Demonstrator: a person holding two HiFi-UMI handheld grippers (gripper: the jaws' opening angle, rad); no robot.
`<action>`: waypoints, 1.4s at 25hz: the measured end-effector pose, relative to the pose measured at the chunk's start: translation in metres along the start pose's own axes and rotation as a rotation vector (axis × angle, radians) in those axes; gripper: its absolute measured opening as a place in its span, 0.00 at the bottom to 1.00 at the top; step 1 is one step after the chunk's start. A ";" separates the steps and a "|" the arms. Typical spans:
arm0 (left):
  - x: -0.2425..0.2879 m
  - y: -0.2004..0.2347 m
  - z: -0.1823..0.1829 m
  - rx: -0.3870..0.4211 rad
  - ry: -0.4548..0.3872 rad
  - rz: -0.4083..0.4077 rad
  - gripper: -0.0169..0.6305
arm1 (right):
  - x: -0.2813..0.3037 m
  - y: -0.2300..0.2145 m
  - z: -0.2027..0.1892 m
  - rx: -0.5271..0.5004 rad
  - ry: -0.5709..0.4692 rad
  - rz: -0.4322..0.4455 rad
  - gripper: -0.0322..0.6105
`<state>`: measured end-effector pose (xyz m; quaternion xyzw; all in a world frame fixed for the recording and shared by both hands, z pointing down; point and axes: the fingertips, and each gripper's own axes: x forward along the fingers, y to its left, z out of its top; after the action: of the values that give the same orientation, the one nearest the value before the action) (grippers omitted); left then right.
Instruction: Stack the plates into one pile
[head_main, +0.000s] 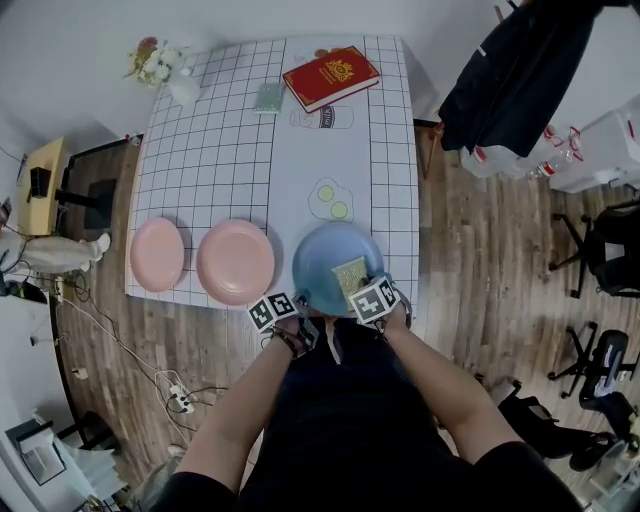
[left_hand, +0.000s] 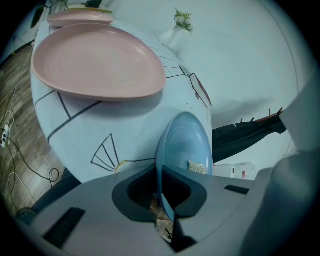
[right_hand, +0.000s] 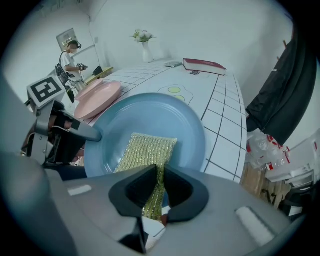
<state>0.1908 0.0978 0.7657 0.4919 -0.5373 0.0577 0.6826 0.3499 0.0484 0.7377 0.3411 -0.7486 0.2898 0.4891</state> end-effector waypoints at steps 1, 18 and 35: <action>0.000 0.000 0.000 0.001 -0.001 0.000 0.05 | -0.001 -0.003 0.001 0.003 -0.004 -0.002 0.14; -0.003 -0.003 0.011 0.112 0.032 0.011 0.09 | 0.000 -0.011 -0.002 -0.043 -0.006 -0.034 0.14; -0.003 -0.004 0.012 0.067 0.014 -0.005 0.05 | 0.009 0.041 -0.008 -0.125 0.029 0.027 0.14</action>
<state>0.1839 0.0881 0.7603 0.5154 -0.5293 0.0774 0.6695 0.3191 0.0767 0.7445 0.2954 -0.7627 0.2540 0.5162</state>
